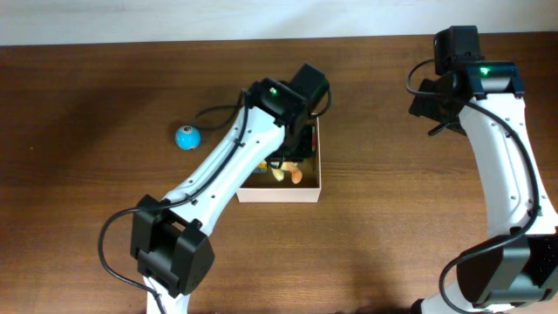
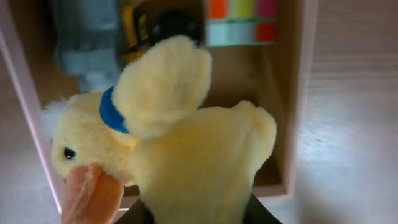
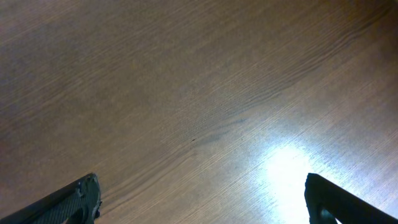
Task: Pack container
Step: 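Lower the duck into the box front and open the left gripper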
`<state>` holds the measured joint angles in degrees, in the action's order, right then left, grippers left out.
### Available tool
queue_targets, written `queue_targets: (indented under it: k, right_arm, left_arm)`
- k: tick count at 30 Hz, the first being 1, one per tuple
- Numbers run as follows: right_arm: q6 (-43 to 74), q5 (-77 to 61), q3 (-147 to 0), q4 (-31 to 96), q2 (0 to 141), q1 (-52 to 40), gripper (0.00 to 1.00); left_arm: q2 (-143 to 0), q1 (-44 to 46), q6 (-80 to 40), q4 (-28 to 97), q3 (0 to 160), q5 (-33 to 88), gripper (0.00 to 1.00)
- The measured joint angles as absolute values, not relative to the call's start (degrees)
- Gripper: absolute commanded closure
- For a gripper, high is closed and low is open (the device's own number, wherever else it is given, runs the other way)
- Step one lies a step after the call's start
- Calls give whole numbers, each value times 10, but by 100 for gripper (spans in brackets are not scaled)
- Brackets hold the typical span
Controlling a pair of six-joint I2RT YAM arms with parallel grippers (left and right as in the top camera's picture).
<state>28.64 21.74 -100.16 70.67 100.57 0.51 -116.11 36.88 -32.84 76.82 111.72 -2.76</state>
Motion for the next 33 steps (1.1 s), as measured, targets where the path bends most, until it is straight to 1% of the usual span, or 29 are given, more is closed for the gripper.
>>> queue_targets:
  k: [5, 11, 17, 26, 27, 29, 31, 33]
  right_arm:
    - [286, 217, -1002, 707, 1006, 5, 1]
    - [286, 217, -1002, 707, 1006, 5, 1]
    - [286, 217, -1001, 707, 1006, 5, 1]
    - [286, 217, -1002, 707, 1006, 5, 1]
    - [286, 217, -1002, 707, 1006, 5, 1]
    - [286, 217, -1002, 707, 1006, 5, 1]
    - [286, 217, -1002, 707, 1006, 5, 1]
    - [286, 217, -1002, 707, 1006, 5, 1]
  left_arm:
    - [-1162, 380, -380, 739, 1059, -57, 72]
    - [-1163, 390, -406, 700, 1004, -65, 72]
    - [-1163, 406, -417, 661, 973, -65, 72]
    - [-1163, 434, -419, 625, 968, -65, 71]
    - [-1163, 435, -419, 625, 968, -65, 67]
    - [-1163, 435, -421, 625, 968, -64, 63]
    - [-1163, 435, -422, 625, 968, -64, 46]
    - [-1163, 435, -425, 625, 968, -63, 33]
